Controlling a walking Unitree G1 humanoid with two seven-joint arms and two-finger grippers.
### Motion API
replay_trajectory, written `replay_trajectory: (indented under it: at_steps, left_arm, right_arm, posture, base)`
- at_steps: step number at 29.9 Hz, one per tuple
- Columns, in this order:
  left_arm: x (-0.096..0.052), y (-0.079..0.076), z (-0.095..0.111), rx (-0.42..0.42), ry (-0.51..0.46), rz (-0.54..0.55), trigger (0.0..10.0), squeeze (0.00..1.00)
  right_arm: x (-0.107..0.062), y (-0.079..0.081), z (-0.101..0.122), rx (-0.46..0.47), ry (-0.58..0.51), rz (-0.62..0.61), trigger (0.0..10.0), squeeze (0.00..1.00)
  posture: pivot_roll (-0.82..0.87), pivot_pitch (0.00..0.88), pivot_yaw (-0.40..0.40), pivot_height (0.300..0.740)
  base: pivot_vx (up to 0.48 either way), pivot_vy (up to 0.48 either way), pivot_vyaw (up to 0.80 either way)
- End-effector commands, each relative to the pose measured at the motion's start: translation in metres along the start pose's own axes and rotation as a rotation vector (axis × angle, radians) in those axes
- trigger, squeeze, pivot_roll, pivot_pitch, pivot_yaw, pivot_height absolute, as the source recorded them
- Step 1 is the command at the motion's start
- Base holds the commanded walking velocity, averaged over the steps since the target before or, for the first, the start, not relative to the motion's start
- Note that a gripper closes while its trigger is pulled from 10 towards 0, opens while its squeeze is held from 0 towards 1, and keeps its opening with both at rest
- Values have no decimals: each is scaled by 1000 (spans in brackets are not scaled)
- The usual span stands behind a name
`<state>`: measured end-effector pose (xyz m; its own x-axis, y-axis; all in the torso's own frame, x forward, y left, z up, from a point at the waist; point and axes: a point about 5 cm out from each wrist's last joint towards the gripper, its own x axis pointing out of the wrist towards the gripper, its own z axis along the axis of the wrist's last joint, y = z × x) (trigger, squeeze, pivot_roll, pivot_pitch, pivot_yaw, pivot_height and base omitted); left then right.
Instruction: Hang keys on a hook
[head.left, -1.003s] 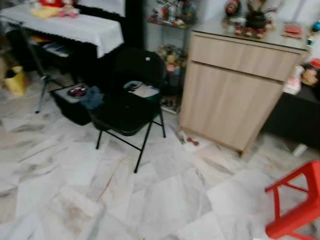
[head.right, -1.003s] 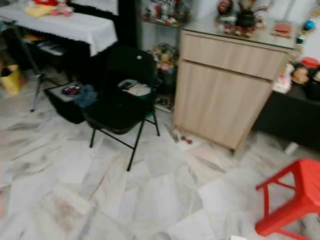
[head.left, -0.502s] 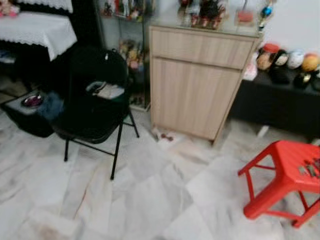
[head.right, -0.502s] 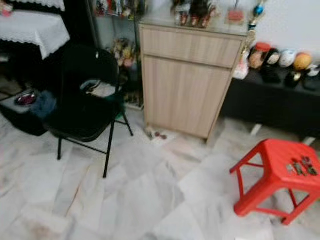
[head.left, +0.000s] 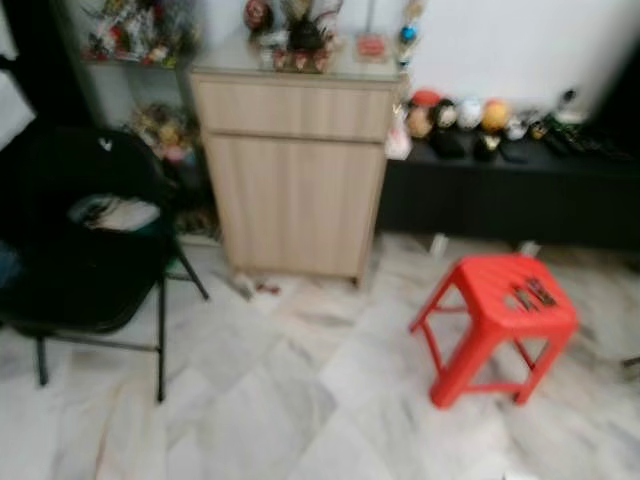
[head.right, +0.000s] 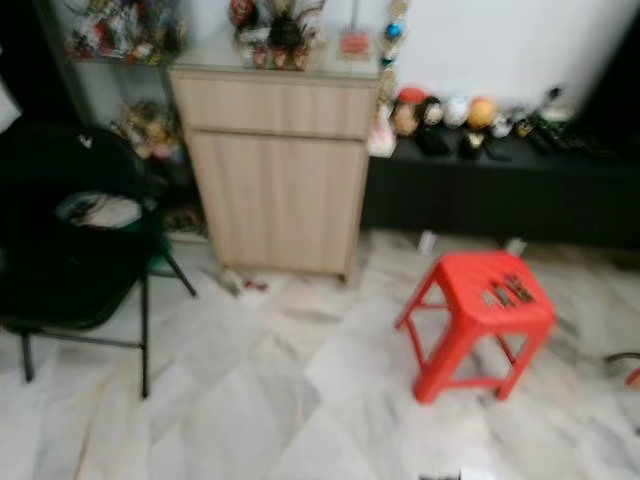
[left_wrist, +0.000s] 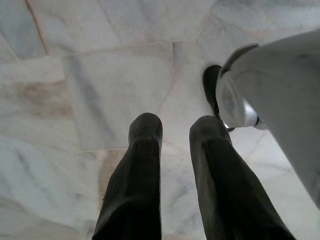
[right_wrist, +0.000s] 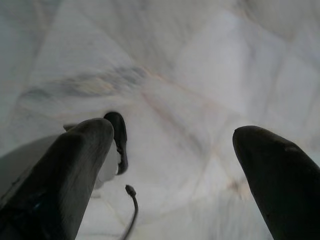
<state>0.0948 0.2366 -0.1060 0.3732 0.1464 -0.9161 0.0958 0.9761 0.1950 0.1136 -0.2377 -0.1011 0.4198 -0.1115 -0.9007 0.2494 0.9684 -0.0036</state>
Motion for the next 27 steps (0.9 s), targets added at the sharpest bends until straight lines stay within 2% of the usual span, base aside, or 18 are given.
replay_trajectory:
  at_steps: [1,8,22,27]
  left_arm:
    - [1,-2,7,-19,-19,-8,10000,0]
    - [1,-3,7,-14,-24,-5,10000,0]
    - [1,-3,8,-30,-28,-13,10000,0]
    - [1,-4,8,-37,-31,-14,10000,0]
  right_arm:
    - [-1,-4,1,-1,-1,-11,10000,0]
    - [0,-2,1,-7,1,-8,10000,0]
    - [-1,-4,0,7,-1,-12,10000,0]
    - [-2,-9,-3,9,4,-31,10000,0]
  posture:
    - [85,0,-28,740]
    - [90,0,-34,740]
    - [90,0,-35,740]
    - [91,0,-38,740]
  base:
    - [0,0,-706]
    - [0,0,-710]
    - [0,0,0]
    - [266,0,0]
